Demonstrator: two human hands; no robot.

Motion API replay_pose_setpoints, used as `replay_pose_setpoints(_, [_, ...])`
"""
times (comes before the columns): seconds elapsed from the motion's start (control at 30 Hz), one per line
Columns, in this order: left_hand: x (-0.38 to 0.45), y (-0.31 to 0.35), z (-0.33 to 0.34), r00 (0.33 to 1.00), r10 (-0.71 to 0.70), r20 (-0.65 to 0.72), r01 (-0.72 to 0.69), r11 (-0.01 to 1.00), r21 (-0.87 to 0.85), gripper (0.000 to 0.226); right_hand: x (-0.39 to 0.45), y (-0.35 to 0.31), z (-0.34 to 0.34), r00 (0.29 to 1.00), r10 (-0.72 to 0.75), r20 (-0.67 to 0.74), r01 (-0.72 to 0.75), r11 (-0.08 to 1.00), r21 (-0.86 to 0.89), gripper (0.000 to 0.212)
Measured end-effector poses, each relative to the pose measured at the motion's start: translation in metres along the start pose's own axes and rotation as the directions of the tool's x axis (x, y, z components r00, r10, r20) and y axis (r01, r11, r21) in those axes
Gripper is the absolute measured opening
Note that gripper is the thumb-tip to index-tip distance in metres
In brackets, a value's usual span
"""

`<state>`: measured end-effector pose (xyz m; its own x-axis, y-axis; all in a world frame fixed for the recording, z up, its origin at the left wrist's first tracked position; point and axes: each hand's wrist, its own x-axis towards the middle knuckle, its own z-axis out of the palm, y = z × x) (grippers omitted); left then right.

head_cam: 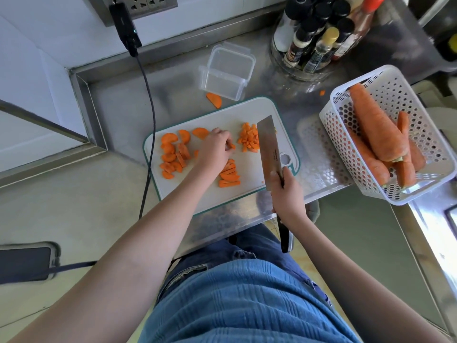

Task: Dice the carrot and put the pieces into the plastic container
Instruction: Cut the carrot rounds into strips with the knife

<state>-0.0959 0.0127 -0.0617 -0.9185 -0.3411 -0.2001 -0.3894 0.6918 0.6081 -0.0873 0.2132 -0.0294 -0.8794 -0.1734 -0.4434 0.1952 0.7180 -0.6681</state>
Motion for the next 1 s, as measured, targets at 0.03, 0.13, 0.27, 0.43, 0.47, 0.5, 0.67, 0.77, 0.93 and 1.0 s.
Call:
replay_pose_setpoints(0.03, [0.003, 0.003, 0.002, 1.0, -0.014, 0.0, 0.014, 1.0, -0.016, 0.014, -0.001, 0.001, -0.001, 1.0, 0.004, -0.004, -0.004, 1.0, 0.003, 0.033])
replay_pose_setpoints(0.13, [0.011, 0.01, 0.008, 0.994, -0.104, -0.038, 0.099, 0.987, -0.127, 0.014, -0.003, 0.002, -0.005, 1.0, -0.005, -0.023, 0.005, 1.0, 0.004, 0.033])
replay_pose_setpoints(0.27, [0.02, 0.023, 0.01, 0.97, -0.229, -0.085, 0.185, 0.917, -0.352, 0.012, -0.003, 0.003, -0.009, 1.0, -0.01, -0.03, 0.01, 1.0, -0.001, 0.033])
replay_pose_setpoints(0.43, [0.002, 0.013, 0.001, 0.982, -0.159, -0.102, 0.103, 0.903, -0.417, 0.02, -0.005, 0.0, -0.011, 1.0, -0.016, -0.017, 0.016, 1.0, -0.019, 0.032])
replay_pose_setpoints(0.47, [-0.009, 0.008, -0.004, 0.977, -0.157, -0.142, 0.085, 0.906, -0.415, 0.02, -0.006, -0.002, -0.011, 1.0, -0.02, -0.006, 0.02, 1.0, -0.022, 0.031])
replay_pose_setpoints(0.5, [-0.021, 0.002, -0.009, 0.977, -0.133, -0.164, 0.061, 0.92, -0.387, 0.022, -0.007, -0.003, -0.011, 1.0, -0.023, 0.009, 0.023, 0.999, -0.026, 0.03])
replay_pose_setpoints(0.67, [-0.08, -0.021, -0.004, 0.985, 0.159, 0.061, -0.157, 0.987, -0.04, 0.075, -0.014, -0.013, 0.001, 0.997, -0.049, 0.053, 0.052, 0.998, -0.045, 0.026])
replay_pose_setpoints(0.77, [-0.084, -0.03, 0.009, 0.976, 0.195, 0.098, -0.198, 0.98, 0.024, 0.088, -0.016, -0.017, 0.007, 0.997, -0.041, 0.065, 0.045, 0.997, -0.058, 0.026])
replay_pose_setpoints(0.93, [-0.08, -0.029, 0.018, 0.982, 0.177, -0.065, -0.175, 0.984, 0.03, 0.066, -0.023, -0.019, 0.015, 0.99, -0.047, 0.135, 0.065, 0.989, -0.133, 0.024])
replay_pose_setpoints(1.0, [-0.083, -0.028, 0.018, 0.984, 0.15, -0.1, -0.153, 0.988, -0.021, 0.067, -0.026, -0.023, 0.019, 0.986, -0.048, 0.158, 0.072, 0.986, -0.151, 0.023])
